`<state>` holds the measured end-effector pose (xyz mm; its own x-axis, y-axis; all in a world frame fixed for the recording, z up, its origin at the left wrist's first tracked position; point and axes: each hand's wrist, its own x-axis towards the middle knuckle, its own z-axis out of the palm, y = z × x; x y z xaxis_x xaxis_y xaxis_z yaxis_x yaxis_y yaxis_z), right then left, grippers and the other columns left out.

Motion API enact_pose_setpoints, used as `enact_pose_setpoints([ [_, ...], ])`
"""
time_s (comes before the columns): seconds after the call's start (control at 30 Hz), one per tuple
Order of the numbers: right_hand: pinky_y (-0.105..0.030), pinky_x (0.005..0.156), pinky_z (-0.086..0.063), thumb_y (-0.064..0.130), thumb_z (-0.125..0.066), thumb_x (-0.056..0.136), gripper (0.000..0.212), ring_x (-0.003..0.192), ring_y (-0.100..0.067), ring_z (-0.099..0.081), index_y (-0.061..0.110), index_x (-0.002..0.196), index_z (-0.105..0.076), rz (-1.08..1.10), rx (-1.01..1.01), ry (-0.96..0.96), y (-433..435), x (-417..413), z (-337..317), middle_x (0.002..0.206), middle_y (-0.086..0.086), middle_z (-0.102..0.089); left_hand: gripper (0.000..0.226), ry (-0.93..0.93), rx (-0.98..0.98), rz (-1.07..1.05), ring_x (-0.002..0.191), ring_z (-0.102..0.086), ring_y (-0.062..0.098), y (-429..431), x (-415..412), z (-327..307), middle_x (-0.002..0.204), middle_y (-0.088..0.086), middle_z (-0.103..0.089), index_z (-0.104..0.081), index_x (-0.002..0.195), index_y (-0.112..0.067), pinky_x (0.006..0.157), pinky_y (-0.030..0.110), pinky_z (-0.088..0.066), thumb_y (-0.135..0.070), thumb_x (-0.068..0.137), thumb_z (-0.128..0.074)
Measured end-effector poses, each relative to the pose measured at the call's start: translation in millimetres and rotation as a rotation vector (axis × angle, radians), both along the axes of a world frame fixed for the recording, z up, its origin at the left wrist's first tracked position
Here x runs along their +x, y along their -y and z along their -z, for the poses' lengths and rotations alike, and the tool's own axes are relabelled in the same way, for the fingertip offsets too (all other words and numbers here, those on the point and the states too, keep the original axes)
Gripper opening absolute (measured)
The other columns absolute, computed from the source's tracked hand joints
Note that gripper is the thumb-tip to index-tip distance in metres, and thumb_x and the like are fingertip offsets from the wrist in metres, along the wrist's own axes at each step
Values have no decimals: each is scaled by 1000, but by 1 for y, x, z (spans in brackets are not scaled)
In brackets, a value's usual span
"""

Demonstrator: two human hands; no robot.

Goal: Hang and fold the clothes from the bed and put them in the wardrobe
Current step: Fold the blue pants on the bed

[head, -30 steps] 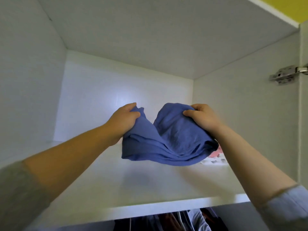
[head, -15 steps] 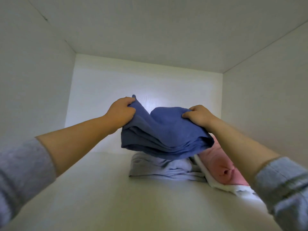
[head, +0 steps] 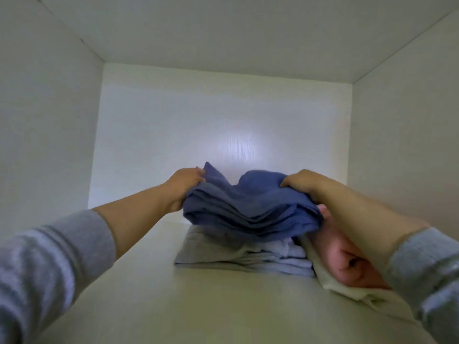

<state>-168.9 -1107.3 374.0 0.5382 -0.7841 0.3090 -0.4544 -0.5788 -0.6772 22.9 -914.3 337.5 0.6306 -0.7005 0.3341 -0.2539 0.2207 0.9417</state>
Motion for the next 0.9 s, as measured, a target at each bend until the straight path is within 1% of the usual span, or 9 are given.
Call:
enact_pose_setpoints([
  [0.07, -37, 74, -55, 13, -54, 96, 19, 108, -36, -62, -2, 98, -64, -29, 149, -384, 13, -4, 32, 104, -21, -64, 22, 17, 270, 80, 78, -65, 27, 6, 9, 45, 93, 18, -68, -62, 114, 1, 61, 28, -55, -1, 95, -51],
  [0.17, -38, 89, -51, 15, -56, 96, 37, 104, -30, -60, -7, 126, -58, -21, 57, -589, 18, -2, 48, 126, -23, -60, 26, 67, 370, 19, 82, -64, 25, 11, 23, 71, 100, 11, -66, -59, 117, -9, 59, 25, -55, 2, 94, -51],
  [0.27, -37, 93, -45, 20, -60, 93, 42, 113, -28, -57, -1, 130, -58, 17, -149, -579, 13, 3, 41, 133, -17, -57, 26, 108, 380, 5, 89, -62, 25, 12, 32, 67, 107, 10, -65, -56, 116, -18, 67, 30, -52, -3, 95, -50],
  [0.37, -30, 87, -40, 26, -58, 96, 44, 110, -26, -55, -1, 131, -55, 28, -193, -572, 13, 1, 46, 136, -17, -54, 32, 170, 430, -15, 87, -62, 21, 14, 28, 74, 106, 4, -64, -52, 126, -18, 60, 26, -52, -7, 97, -49],
  [0.47, -30, 93, -40, 31, -55, 98, 52, 122, -31, -52, -3, 137, -47, 63, -295, -446, 6, -3, 56, 140, -20, -50, 51, 409, 460, -216, 116, -54, 25, 18, 26, 83, 136, 8, -51, -37, 146, -16, 85, 29, -49, -19, 97, -52],
  [0.57, -32, 104, -36, 32, -50, 100, 57, 132, -33, -43, 5, 147, -33, -1, -427, -301, -11, -2, 65, 147, -20, -40, 48, 738, 341, -426, 129, -45, 24, 17, 21, 85, 145, 7, -46, -43, 143, -18, 102, 28, -35, -31, 97, -51],
  [0.67, -32, 110, -28, 44, -33, 104, 58, 138, -30, -38, 7, 149, -34, -114, -381, -492, -25, 8, 90, 153, -16, -37, 37, 965, 520, -133, 126, -48, 22, 15, 14, 84, 137, 2, -53, -53, 132, -19, 99, 23, -32, -37, 102, -41],
  [0.73, -34, 113, -27, 46, -24, 106, 60, 137, -31, -39, 3, 145, -40, -125, -347, -573, -28, 14, 102, 151, -17, -40, 33, 971, 693, 11, 124, -50, 28, 13, 10, 85, 123, 0, -56, -55, 114, -17, 96, 27, -34, -39, 104, -33],
  [0.9, -29, 101, -35, 41, -36, 104, 47, 126, -28, -49, 8, 133, -53, -92, -390, -358, -38, -4, 77, 141, -13, -52, 44, 1024, 667, -81, 119, -52, 22, 7, -9, 68, 134, 7, -56, -54, 132, -14, 102, 31, -38, -43, 103, -36],
])
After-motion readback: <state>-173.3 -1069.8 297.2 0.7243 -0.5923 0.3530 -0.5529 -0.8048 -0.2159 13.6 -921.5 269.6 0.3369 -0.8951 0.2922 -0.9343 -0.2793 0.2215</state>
